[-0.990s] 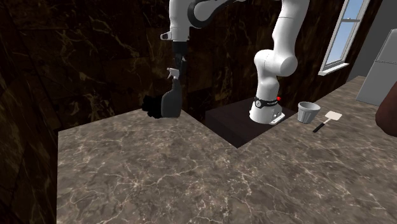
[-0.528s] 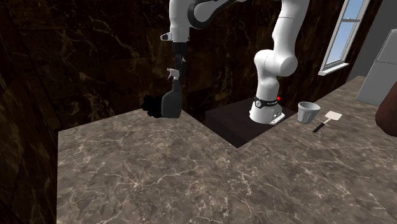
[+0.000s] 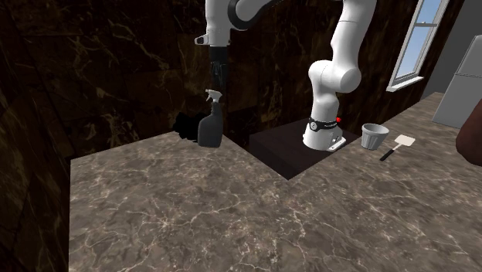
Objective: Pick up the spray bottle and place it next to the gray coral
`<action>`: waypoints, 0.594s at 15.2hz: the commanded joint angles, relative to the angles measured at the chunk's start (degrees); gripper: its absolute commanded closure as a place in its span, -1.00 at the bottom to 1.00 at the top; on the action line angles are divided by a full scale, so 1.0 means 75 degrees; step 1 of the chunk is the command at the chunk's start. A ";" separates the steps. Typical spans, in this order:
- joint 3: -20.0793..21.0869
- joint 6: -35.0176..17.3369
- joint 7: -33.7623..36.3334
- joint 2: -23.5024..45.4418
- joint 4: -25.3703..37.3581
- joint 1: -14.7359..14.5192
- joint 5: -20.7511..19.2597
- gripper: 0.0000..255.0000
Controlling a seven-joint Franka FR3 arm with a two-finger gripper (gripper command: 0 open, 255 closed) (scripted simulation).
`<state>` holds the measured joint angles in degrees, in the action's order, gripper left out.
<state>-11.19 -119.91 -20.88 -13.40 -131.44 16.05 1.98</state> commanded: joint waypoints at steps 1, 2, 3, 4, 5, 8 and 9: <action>0.0017 0.0474 0.0047 -0.0144 0.0324 0.0005 -0.0034 -1.00; 0.0019 0.0680 0.0057 -0.0203 0.0473 0.0010 -0.0048 -1.00; 0.0019 0.0680 0.0057 -0.0203 0.0473 0.0011 -0.0048 -1.00; 0.0019 0.0680 0.0057 -0.0204 0.0472 0.0011 -0.0049 -1.00; 0.0019 0.0680 0.0057 -0.0203 0.0473 0.0011 -0.0048 -1.00; 0.0019 0.0680 0.0057 -0.0203 0.0473 0.0011 -0.0048 -1.00; 0.0019 0.0680 0.0057 -0.0203 0.0473 0.0011 -0.0048 -1.00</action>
<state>-11.05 -114.83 -20.45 -14.92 -127.91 16.13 1.62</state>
